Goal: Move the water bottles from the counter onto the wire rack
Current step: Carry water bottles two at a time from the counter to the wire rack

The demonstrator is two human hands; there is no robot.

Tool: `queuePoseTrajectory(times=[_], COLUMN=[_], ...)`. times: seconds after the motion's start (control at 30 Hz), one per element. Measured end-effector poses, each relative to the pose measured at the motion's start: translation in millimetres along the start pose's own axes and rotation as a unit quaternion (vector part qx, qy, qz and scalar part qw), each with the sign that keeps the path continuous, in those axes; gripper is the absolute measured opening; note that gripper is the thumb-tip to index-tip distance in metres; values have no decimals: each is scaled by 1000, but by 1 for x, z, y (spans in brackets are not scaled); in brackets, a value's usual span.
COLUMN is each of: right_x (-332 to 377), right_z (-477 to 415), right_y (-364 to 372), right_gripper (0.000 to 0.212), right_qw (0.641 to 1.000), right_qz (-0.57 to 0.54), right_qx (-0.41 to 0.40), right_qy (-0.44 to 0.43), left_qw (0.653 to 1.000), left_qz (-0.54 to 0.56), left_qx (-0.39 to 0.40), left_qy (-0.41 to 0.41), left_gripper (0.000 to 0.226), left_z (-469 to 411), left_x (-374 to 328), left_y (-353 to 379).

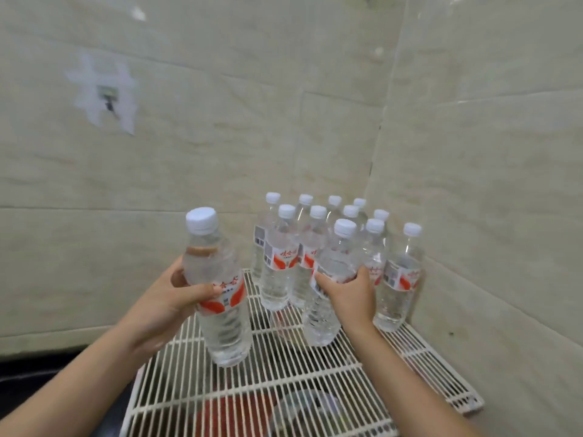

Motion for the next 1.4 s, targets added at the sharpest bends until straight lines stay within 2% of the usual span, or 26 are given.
queuePoseTrajectory(times=[0.17, 0.27, 0.37, 0.43, 0.5, 0.63, 0.77, 0.9, 1.03, 1.13, 1.2, 1.3, 1.4], right_x=[-11, -19, -34, -50, -63, -66, -62, -64, -65, -68, -69, -69, -69], right_z=[-39, -43, -37, -34, -35, -35, -30, -29, -27, -26, -25, -24, -25], right_y=[24, 22, 24, 29, 33, 33, 27, 23, 17, 15, 17, 17, 17], right_gripper=[76, 81, 97, 94, 80, 65, 72, 79, 79, 75, 78, 79, 83], right_qw=[1000, 998, 990, 985, 983, 985, 985, 979, 975, 971, 970, 970, 972], right_qz=[24, 37, 85, 80, 56, 86, 126, 158, 165, 174, 176, 171, 163], right_qx=[8, 34, 104, 150, 175, 150, 116, 128, 148, 159, 161, 159, 159], right_qy=[-10, -29, -46, -34, -14, 4, 5, -8, -30, -51, -55, -60, -57], left_qw=[999, 998, 997, 996, 995, 993, 991, 991, 988, 986, 987, 987, 976], left_qz=[2, 4, -13, -26, -41, -60, -75, -81, -105, -110, -109, -87, -133], left_qx=[-38, -61, -65, -71, -74, -72, -65, -50, -2, -2, -26, -100, -139], left_qy=[-12, -25, -37, -41, -46, -74, -90, -99, -117, -124, -112, -86, -100], left_gripper=[65, 68, 66, 58, 53, 44, 44, 41, 63, 64, 60, 70, 73], left_z=[-34, -45, -57, -63, -68, -80, -94, -112, -124, -124, -120, -108, -92], left_x=[17, 27, 32, 36, 39, 43, 51, 57, 55, 57, 60, 68, 84], left_y=[12, 20, 29, 35, 41, 47, 52, 54, 57, 56, 56, 56, 56])
Point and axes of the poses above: each hand's wrist, its own z-axis away from the middle knuckle, its own y-axis out of the palm, x = y × z, the point moved 2 cm from there along -z, towards the middle knuckle, and after that the axes turned 14 degrees about x, right-handed, at the moved point
